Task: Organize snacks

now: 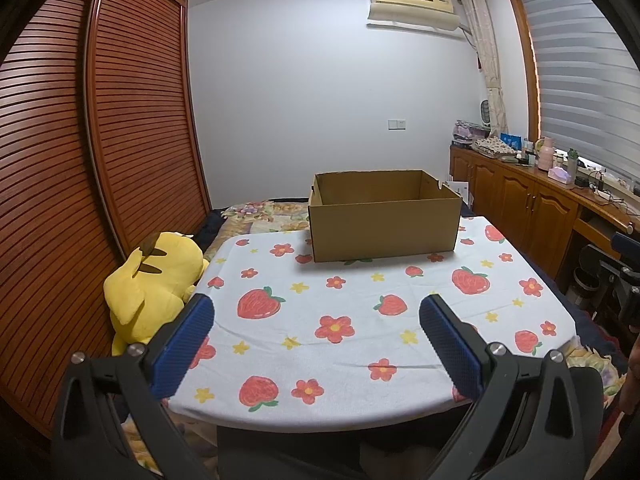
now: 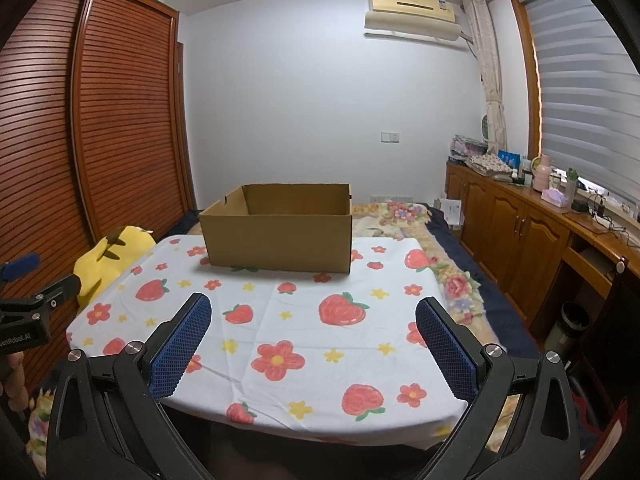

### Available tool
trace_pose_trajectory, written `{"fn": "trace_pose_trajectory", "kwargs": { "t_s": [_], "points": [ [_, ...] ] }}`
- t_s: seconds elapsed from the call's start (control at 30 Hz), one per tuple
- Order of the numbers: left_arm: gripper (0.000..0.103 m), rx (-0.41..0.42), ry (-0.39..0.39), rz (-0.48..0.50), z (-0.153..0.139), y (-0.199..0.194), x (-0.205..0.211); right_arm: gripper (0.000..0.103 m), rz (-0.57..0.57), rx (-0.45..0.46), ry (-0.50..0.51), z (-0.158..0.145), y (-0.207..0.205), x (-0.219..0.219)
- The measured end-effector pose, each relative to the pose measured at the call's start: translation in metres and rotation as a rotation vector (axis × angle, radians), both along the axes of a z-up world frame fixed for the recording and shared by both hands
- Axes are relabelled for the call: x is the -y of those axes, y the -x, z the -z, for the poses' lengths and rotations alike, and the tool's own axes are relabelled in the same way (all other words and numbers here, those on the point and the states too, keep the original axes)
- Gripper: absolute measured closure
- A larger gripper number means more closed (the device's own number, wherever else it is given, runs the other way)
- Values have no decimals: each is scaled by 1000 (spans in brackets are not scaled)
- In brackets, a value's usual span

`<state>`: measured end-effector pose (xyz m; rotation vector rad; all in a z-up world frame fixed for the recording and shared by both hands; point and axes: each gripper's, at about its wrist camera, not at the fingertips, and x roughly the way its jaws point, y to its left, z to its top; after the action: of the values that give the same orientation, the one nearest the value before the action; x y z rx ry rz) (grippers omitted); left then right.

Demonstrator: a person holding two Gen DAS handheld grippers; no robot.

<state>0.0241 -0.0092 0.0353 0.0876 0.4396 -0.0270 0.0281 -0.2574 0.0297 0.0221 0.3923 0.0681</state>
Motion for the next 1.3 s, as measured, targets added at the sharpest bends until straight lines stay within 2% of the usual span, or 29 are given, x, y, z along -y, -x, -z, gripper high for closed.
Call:
{"fn": "trace_pose_trajectory", "kwargs": {
  "t_s": [1.3],
  "points": [
    [0, 4, -1, 7, -6, 1, 5, 0, 0, 2, -1, 1, 0, 0]
  ]
}}
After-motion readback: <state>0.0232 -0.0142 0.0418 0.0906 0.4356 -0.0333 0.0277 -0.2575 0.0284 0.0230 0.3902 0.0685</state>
